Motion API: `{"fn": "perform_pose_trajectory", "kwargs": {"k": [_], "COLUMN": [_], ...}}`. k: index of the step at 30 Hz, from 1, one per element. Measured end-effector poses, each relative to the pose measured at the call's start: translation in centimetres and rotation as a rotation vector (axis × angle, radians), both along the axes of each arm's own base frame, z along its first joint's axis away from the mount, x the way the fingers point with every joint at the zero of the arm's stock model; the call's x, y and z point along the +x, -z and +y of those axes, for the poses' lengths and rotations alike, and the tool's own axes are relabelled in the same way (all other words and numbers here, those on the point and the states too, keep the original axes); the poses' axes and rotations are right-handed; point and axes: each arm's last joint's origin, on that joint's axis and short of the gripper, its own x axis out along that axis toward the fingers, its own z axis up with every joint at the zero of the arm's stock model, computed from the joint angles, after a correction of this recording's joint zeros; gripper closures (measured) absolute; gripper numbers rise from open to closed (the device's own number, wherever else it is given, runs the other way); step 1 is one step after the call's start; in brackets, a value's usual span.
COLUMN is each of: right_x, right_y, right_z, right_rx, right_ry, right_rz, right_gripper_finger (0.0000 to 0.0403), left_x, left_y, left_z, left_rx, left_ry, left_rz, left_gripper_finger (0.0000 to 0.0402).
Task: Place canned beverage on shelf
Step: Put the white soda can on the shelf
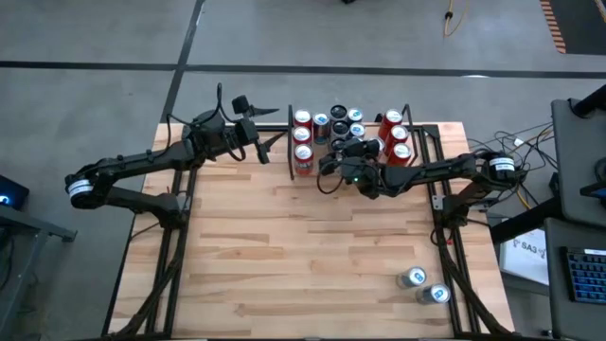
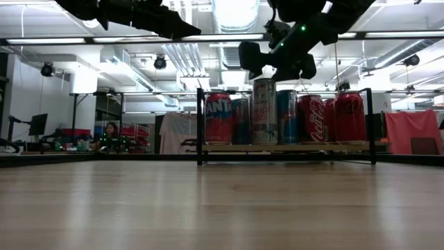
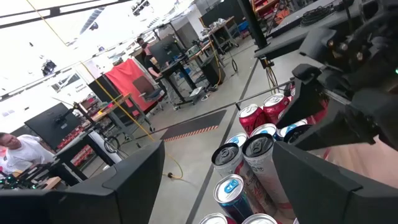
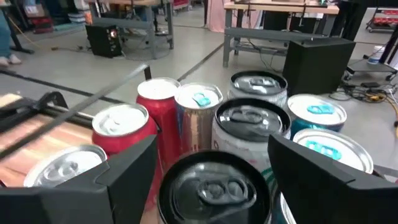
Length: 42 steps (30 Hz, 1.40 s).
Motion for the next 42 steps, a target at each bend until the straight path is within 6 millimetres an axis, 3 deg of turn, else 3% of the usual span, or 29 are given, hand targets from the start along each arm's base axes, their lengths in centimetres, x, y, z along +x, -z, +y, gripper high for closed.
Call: {"fn": "perform_pose_trajectory", "kwargs": {"k": [15, 23, 28, 34, 42], "right_x": [-1.5, -2.5, -2.3, -2.6, -2.7], "right_y": [-3.5, -5.6, -5.6, -5.1, -7.9], "right_z": [1.0, 1.5, 1.9, 1.8, 1.0], "right_rx": [-0.037, -0.002, 0.041, 0.144, 0.304], "right_ry": [-0.052, -0.274, -0.437, -0.481, -0.397], "right_rz": [-0.065, -0.123, -0.124, -0.062, 0.159], "right_gripper_finger": [0.0121, 0.0147, 0.0198, 0.0283, 0.0386], "left_x": [0.0, 0.0, 0.0, 0.0, 0.0], "left_y": [0.0, 0.0, 0.0, 0.0, 0.0], "left_z": [0.0, 0.0, 0.0, 0.0, 0.0], "left_rx": [-0.001, 0.000, 0.000, 0.003, 0.004], "left_ry": [0.000, 0.000, 0.001, 0.001, 0.001], "left_rz": [0.000, 0.000, 0.000, 0.002, 0.002], "left_gripper_finger": [0.0119, 0.0119, 0.0119, 0.0119, 0.0119]}}
